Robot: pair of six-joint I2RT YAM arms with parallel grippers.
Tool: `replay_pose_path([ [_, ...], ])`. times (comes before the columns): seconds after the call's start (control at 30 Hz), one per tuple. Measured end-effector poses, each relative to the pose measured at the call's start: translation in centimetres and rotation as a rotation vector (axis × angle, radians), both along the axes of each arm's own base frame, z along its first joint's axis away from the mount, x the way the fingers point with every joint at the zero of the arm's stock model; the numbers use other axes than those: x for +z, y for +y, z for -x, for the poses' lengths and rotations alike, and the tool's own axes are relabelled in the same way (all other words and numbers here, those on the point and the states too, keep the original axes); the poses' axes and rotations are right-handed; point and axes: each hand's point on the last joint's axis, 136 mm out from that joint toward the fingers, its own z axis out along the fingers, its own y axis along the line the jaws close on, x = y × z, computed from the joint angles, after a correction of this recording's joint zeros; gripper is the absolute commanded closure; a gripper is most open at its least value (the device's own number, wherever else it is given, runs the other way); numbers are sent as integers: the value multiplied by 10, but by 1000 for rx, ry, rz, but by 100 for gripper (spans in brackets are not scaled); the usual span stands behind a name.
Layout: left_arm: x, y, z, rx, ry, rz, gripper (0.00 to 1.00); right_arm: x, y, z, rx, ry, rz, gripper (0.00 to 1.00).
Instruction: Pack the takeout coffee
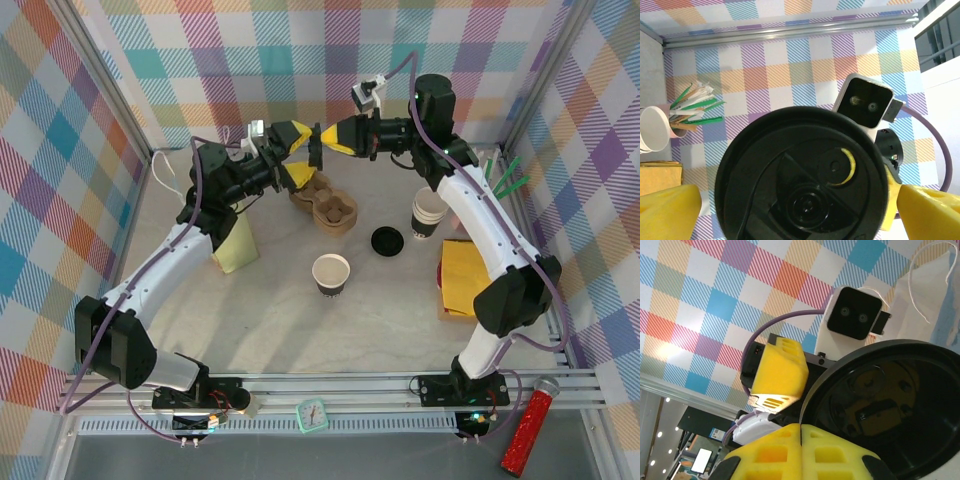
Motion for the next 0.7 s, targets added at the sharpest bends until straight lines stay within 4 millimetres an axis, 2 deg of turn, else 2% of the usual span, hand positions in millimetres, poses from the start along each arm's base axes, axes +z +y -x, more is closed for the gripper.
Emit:
replay_pose_path([
  [0.13,4,5,0,9,-8,0,2,-2,0,0,0,6,3,100],
  [0.7,7,3,4,-16,-15,-2,5,-2,0,1,0,8,3,100],
])
